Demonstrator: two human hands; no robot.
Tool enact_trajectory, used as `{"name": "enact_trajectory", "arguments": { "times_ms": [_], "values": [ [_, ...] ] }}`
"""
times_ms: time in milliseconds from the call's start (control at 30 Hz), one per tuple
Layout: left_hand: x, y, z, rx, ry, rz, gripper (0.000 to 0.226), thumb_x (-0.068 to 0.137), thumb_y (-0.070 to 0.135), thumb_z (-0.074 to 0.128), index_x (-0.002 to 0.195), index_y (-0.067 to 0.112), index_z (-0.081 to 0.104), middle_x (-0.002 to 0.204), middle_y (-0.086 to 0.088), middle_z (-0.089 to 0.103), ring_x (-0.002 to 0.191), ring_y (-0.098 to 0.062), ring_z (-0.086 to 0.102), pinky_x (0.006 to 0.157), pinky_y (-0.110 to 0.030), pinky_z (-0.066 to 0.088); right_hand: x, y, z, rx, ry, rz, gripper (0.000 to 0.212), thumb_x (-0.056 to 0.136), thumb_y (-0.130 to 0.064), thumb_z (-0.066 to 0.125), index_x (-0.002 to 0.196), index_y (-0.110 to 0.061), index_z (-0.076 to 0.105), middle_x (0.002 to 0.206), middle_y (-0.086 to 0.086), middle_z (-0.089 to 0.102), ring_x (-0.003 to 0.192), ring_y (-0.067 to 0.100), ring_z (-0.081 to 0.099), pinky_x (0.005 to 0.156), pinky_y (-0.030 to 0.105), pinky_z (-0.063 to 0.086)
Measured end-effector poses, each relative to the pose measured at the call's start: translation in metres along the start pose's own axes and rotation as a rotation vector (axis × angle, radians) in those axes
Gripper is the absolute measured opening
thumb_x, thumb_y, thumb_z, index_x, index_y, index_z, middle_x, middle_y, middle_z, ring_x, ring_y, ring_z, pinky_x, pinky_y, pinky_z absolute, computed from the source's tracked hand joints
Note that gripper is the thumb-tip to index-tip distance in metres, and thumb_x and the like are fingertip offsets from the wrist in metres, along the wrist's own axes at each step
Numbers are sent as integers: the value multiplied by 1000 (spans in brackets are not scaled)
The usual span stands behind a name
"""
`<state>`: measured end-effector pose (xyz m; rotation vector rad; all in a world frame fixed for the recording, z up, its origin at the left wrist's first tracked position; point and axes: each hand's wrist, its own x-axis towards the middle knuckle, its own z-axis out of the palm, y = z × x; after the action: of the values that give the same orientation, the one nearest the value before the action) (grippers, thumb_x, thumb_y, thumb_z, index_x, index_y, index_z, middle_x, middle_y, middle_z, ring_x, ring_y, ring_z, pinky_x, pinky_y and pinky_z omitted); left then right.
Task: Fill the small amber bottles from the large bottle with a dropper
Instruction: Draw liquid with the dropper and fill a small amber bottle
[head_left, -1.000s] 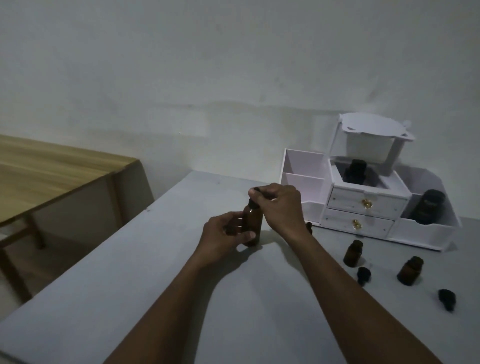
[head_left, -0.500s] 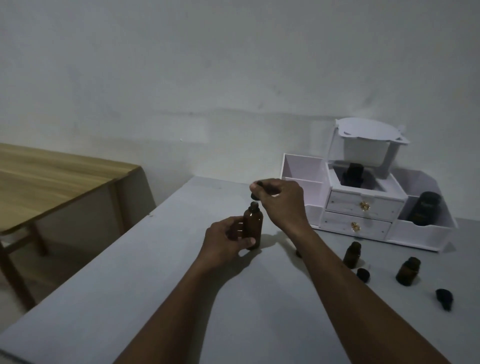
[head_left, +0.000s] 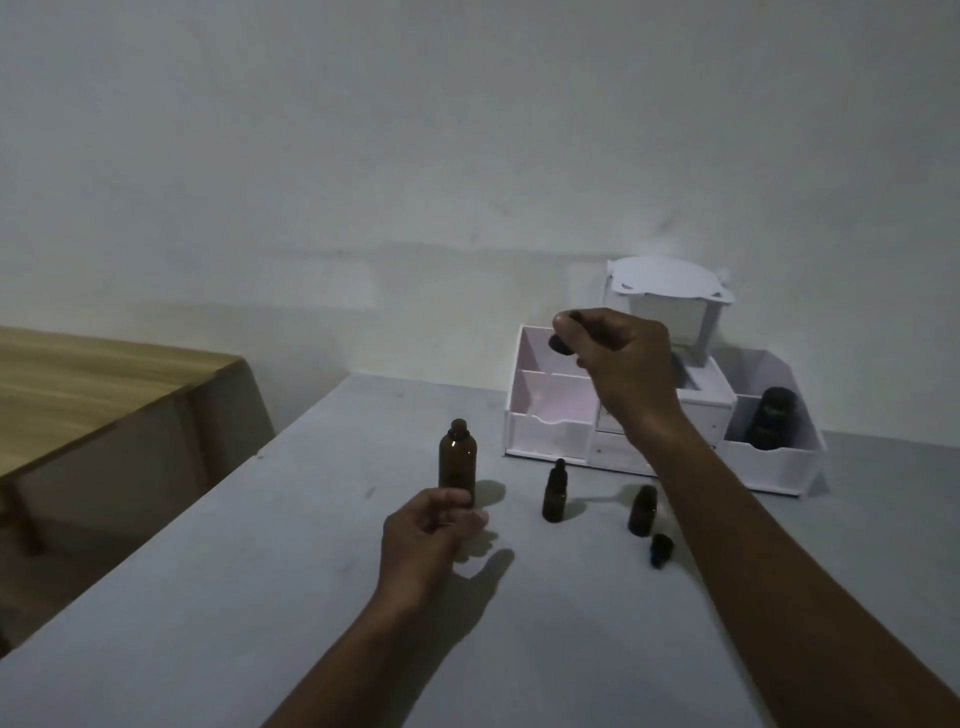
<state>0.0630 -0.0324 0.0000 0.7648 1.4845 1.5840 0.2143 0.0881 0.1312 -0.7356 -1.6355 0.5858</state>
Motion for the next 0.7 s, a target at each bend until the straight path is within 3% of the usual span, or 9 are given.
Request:
{"name": "enact_trajectory", "arguments": {
  "times_ms": [133, 267, 367, 500, 600, 700],
  "values": [
    [-15, -5, 30, 43, -165, -30, 25, 86, -2, 73, 111, 3, 68, 81, -3, 75, 72, -16, 72, 55, -18, 54, -7, 16, -43, -23, 48, 51, 8, 89, -26, 71, 95, -25, 75, 80, -9, 76, 74, 3, 72, 74, 22, 57],
    [-17, -16, 66, 175, -317, 2, 26, 89, 2, 72, 113, 10, 68, 88, 3, 77, 80, -8, 73, 62, -13, 54, -12, 35, -79, -68, 88, 102, 11, 87, -24, 72, 90, -34, 71, 81, -9, 74, 75, 4, 72, 73, 28, 59],
    [-12, -21, 94, 237, -359, 33, 34, 88, 10, 75, 120, 20, 67, 112, 1, 71, 97, -9, 69, 72, -15, 53, -14, 47, -96, -77, 101, 131, 16, 87, -21, 73, 83, -36, 69, 79, -10, 72, 71, -1, 70, 67, 20, 56],
    [-4, -25, 128, 231, -327, 37, 46, 85, 11, 79, 126, 23, 64, 125, 7, 65, 115, -13, 62, 78, -15, 50, -15, 52, -102, -93, 72, 143, 9, 88, -18, 71, 91, -26, 70, 77, -12, 70, 64, -8, 67, 59, 9, 51],
    [0, -23, 150, 189, -306, -9, 57, 83, 7, 81, 133, 19, 58, 129, 7, 59, 109, -12, 57, 53, -7, 49, -15, 60, -102, -123, 68, 131, 8, 88, -18, 71, 92, -25, 71, 76, -14, 69, 63, -9, 67, 62, 9, 53],
    [10, -25, 163, 62, -316, -107, 64, 79, -2, 82, 135, 19, 57, 131, 2, 58, 101, -17, 60, 56, -18, 58, -16, 70, -101, -189, 44, 146, 10, 87, -22, 72, 97, -19, 75, 77, -12, 70, 65, -9, 67, 67, 13, 54]
  ]
}}
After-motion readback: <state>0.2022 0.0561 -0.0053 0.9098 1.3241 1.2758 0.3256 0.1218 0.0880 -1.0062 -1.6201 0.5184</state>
